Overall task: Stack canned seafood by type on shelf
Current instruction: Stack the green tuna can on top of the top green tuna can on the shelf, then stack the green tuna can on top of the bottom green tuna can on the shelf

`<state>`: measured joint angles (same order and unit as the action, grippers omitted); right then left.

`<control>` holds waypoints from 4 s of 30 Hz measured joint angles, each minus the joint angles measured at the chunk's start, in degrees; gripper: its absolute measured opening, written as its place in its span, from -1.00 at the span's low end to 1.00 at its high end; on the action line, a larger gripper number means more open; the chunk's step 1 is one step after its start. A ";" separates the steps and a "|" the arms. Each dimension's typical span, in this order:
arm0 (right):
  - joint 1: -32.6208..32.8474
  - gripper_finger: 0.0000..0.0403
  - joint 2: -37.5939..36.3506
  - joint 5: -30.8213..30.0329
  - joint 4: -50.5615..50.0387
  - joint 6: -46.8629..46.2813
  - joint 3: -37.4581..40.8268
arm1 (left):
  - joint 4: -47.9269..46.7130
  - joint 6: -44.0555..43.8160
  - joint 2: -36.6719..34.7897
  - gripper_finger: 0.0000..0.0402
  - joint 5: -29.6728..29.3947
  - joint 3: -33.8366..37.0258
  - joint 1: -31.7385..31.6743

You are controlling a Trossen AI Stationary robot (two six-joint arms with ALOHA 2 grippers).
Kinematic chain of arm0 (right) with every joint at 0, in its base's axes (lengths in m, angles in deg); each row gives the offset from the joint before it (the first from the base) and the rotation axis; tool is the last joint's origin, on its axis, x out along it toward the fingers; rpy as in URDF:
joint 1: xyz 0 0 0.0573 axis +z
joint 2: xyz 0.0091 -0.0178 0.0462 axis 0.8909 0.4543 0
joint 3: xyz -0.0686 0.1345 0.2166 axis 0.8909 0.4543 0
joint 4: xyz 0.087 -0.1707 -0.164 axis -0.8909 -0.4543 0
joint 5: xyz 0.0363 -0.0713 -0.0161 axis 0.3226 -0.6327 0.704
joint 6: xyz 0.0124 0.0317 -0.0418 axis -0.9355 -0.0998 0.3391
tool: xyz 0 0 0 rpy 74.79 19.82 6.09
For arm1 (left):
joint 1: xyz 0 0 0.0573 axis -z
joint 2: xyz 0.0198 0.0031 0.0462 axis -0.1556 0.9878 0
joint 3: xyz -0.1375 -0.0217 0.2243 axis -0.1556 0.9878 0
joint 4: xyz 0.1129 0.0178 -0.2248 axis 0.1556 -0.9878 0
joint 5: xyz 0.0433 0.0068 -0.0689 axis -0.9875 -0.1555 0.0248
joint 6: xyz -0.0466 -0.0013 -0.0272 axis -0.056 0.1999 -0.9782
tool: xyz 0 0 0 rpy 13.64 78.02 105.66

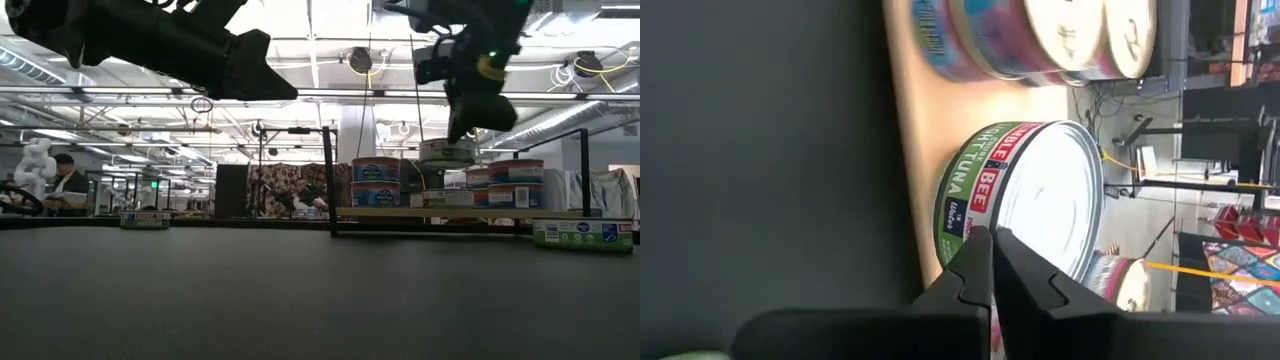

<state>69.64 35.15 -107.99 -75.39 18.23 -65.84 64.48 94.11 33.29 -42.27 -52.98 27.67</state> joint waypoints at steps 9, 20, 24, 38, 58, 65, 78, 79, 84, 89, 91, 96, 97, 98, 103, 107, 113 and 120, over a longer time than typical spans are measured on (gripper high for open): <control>-14.07 -1.00 -2.88 1.53 12.33 18.99 2.66 | 0.02 0.02 0.02 -0.18 0.00 0.00 0.00; -26.79 -1.00 -2.85 6.66 24.11 28.94 6.17 | 0.09 0.09 0.02 -0.18 0.00 0.00 -0.18; -29.10 -1.00 -2.85 7.93 25.77 30.26 6.15 | 0.09 0.05 0.01 -0.18 0.01 0.00 -0.66; -33.29 -1.00 -2.85 12.35 28.89 32.20 6.15 | 0.09 -0.04 0.02 -0.18 1.44 0.00 -0.76; -33.65 -1.00 -2.85 13.46 28.78 30.79 6.15 | 0.09 -0.07 0.02 -0.18 1.51 0.02 -0.76; -33.67 -0.81 -2.85 13.25 28.78 30.82 6.15 | 0.09 -0.07 0.02 -0.18 1.53 0.02 -0.76; -33.20 -0.47 -2.83 13.20 26.95 31.06 5.22 | 0.09 -0.04 0.02 -0.18 1.53 0.02 -0.76; -32.88 -0.47 -2.81 13.20 25.76 31.06 4.41 | 0.09 -0.04 0.02 -0.18 1.53 0.02 -0.76; -30.24 -0.47 -2.83 13.69 18.59 27.55 -0.71 | 0.09 -0.02 0.02 -0.18 1.53 0.02 -0.76; -25.63 -0.47 -2.83 15.48 7.15 18.78 -5.43 | 0.09 -0.02 0.02 -0.18 1.53 0.02 -0.76; -23.10 -0.47 -2.83 18.66 3.82 14.57 -5.96 | 0.09 -0.02 0.01 -0.18 1.53 0.02 -0.76; -14.36 -0.47 -2.85 27.05 -2.82 3.29 -4.56 | 0.09 -0.03 0.02 -0.18 4.14 0.02 -0.76; -12.07 -0.47 -2.85 27.71 -3.30 1.13 -3.62 | 0.09 -0.04 0.00 -0.18 5.25 0.02 -0.76; -9.57 -0.47 -2.87 28.23 -3.78 -1.07 -2.64 | 0.13 -0.02 0.02 -0.18 6.68 0.02 -0.76; 4.15 -0.47 -4.85 28.88 -3.67 -13.39 4.02 | 0.41 -1.10 0.01 -0.18 20.32 0.02 -1.62; 14.57 -0.47 -5.78 28.82 -1.46 -25.14 8.36 | 0.70 -5.08 0.02 -0.18 28.92 -0.46 -3.41; 26.10 -0.47 -5.81 27.04 1.63 -35.48 11.85 | -0.02 -13.73 1.04 -0.18 35.78 -4.24 -5.78; 32.78 -0.47 -5.80 22.31 4.37 -42.08 16.76 | -3.16 -11.38 9.37 -0.18 38.02 -12.79 -6.34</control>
<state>102.43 29.35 -85.67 -71.02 -23.85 -49.08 61.32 82.74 42.65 -4.25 -65.77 21.33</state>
